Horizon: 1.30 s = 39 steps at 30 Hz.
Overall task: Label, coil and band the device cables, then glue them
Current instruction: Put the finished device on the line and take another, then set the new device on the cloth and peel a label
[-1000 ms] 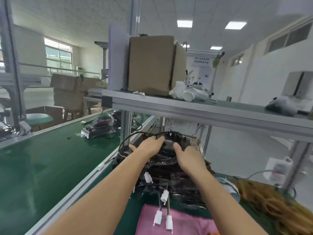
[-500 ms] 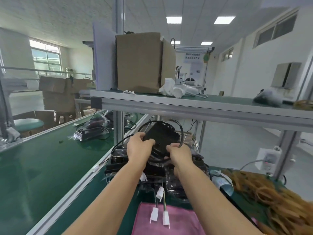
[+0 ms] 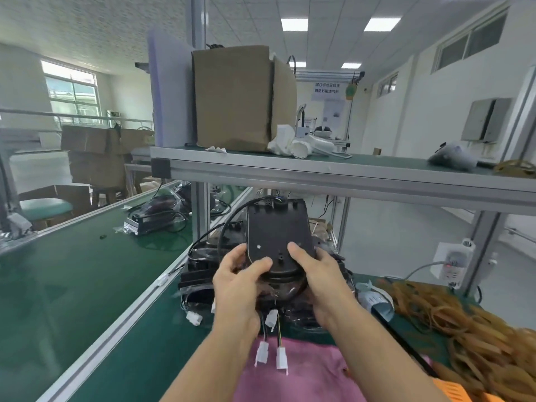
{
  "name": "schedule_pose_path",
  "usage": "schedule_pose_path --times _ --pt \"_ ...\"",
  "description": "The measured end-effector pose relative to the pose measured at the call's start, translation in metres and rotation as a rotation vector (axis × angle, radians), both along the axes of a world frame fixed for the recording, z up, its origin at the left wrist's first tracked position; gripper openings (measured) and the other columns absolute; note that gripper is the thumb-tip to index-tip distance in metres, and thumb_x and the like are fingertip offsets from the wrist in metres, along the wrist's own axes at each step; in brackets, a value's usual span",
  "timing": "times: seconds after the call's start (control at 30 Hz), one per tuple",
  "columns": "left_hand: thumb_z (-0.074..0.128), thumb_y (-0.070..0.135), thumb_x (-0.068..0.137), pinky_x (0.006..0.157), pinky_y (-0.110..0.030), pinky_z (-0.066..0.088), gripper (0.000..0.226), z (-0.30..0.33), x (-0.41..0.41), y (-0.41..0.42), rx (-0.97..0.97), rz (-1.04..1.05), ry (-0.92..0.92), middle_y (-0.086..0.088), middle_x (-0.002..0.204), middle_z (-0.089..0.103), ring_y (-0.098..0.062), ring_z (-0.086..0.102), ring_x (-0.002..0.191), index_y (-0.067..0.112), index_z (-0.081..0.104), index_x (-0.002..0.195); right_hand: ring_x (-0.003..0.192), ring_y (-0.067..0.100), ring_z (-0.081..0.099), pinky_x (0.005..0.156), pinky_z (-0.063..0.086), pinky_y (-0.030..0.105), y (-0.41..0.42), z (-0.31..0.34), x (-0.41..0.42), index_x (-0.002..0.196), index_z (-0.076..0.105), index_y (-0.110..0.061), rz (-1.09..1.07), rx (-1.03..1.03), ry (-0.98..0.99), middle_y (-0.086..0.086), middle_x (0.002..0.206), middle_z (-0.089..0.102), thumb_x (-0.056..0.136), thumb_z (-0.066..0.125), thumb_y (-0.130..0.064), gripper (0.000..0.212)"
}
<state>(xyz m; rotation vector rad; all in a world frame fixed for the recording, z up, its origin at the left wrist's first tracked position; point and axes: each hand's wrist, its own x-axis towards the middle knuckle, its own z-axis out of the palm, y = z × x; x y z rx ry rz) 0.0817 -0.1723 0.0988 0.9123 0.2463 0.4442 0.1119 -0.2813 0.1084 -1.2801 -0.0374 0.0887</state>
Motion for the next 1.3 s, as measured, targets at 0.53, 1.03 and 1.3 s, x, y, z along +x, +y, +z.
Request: schedule_pose_path --times 0.53,1.03,1.3 --pt "0.086 0.045 0.063 0.118 -0.027 0.015 0.109 0.013 -0.025 -0.030 1.717 -0.651 -0.096 0.014 0.152 0.030 -0.001 0.015 0.143 0.031 0.025 0.151 0.117 0.011 0.061 0.099 0.049 0.027 -0.138 -0.027 -0.037 0.126 0.061 -0.031 0.612 -0.586 -0.071 -0.007 0.127 0.065 0.078 0.070 -0.024 0.049" --pt "0.082 0.005 0.067 0.043 -0.031 0.054 0.030 -0.095 -0.008 -0.034 0.262 -0.566 0.515 -0.017 0.074 0.074 -0.026 0.069 0.052 0.005 0.068 0.093 0.081 0.012 0.059 0.061 0.035 0.018 -0.154 -0.108 -0.081 0.079 0.059 -0.029 -0.198 -1.156 -0.037 -0.013 0.075 0.059 0.094 0.057 -0.035 0.016" --pt "0.085 0.011 0.061 0.043 -0.032 0.053 0.041 -0.096 -0.011 -0.041 0.205 -0.509 0.507 -0.015 0.069 0.073 -0.025 0.069 0.050 0.006 0.065 0.096 0.036 0.012 0.042 0.036 0.032 0.020 -0.147 -0.117 -0.117 0.066 0.060 -0.009 -0.032 -0.436 0.248 0.002 0.048 0.055 0.096 0.058 -0.024 0.034"
